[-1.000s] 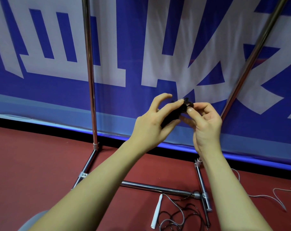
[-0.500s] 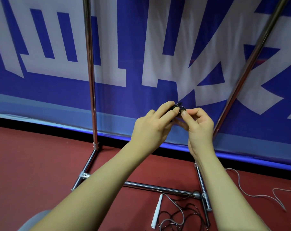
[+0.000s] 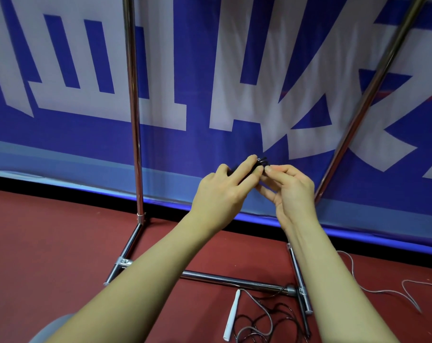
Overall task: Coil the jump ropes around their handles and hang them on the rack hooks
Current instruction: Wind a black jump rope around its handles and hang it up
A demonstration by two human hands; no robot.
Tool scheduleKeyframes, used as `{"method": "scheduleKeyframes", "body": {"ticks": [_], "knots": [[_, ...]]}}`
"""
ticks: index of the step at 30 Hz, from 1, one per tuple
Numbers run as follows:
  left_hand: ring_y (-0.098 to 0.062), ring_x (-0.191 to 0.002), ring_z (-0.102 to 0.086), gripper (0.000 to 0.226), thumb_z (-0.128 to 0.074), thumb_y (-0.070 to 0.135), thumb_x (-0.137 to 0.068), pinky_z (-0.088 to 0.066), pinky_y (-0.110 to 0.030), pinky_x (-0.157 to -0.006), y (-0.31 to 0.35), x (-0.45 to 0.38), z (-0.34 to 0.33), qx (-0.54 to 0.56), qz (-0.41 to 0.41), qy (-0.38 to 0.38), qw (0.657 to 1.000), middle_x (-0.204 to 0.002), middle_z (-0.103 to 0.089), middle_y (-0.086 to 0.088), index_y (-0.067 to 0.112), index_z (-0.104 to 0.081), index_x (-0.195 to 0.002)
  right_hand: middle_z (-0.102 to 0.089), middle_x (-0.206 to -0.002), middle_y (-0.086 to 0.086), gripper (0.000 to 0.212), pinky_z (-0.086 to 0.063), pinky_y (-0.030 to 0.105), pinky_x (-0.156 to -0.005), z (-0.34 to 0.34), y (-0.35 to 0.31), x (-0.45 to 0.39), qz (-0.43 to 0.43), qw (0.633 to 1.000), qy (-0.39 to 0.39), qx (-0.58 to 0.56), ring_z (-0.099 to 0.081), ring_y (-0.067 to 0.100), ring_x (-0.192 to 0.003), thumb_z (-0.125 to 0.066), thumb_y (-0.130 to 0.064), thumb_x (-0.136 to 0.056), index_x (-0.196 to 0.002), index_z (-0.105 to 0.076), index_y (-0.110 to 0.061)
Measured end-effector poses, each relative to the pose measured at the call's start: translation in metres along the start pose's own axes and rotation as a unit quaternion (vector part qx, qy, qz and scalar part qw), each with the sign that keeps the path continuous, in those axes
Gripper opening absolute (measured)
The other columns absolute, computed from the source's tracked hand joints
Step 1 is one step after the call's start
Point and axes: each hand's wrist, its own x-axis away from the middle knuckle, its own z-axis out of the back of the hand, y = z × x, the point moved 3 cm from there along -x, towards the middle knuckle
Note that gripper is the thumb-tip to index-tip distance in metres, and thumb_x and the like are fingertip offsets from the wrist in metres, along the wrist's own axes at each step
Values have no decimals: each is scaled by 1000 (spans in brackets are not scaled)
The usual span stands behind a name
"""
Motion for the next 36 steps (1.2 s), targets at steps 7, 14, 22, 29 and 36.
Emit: {"method": "scheduleKeyframes", "body": {"ticks": [7,14,22,29,36], "knots": [[-20,-54,-43,52,-71,3,-74,-27,-23,-37,2,7,-11,12,32,-2,999,-126,-65,1,18,-52,-121,-68,-75,11,23,-59,41,-78,2,5,-1,97,981,58,159,-69,29,-78,-64,1,-86,-66,-61,-9],[-20,-85,-67,37,-61,24,-88,-50,-33,-43,-8,1,-2,176,116,2,978,-129,-55,8,27,-50,-123,-72,-95,4,20,-56,26,-75,8,-5,0,145,981,-78,102,-71,20,-90,-56,12,-88,-75,-62,-2],[-15,-112,-62,34,-66,24,-86,-54,-42,-85,-17,-1,7,385,153,-33,910,-127,-58,4,25,-56,-118,-66,-72,0,13,-54,18,-63,16,-4,-7,29,993,-106,-39,-67,11,-67,-57,11,-83,-77,-61,0],[-12,-111,-62,34,-69,19,-83,-50,-31,-93,-16,-3,14,422,137,-50,895,-122,-60,3,10,-66,-116,-71,-82,6,26,-55,19,-64,21,0,-4,-66,979,-178,-79,-70,13,-74,-74,-10,-54,-79,-72,-7],[-13,-110,-62,37,-68,22,-82,-50,-30,-94,-17,2,12,415,147,-75,895,-121,-63,-2,4,-68,-114,-65,-69,6,21,-53,20,-58,20,3,-5,-71,980,-185,-18,-62,13,-58,-65,2,-65,-85,-59,-2]]}}
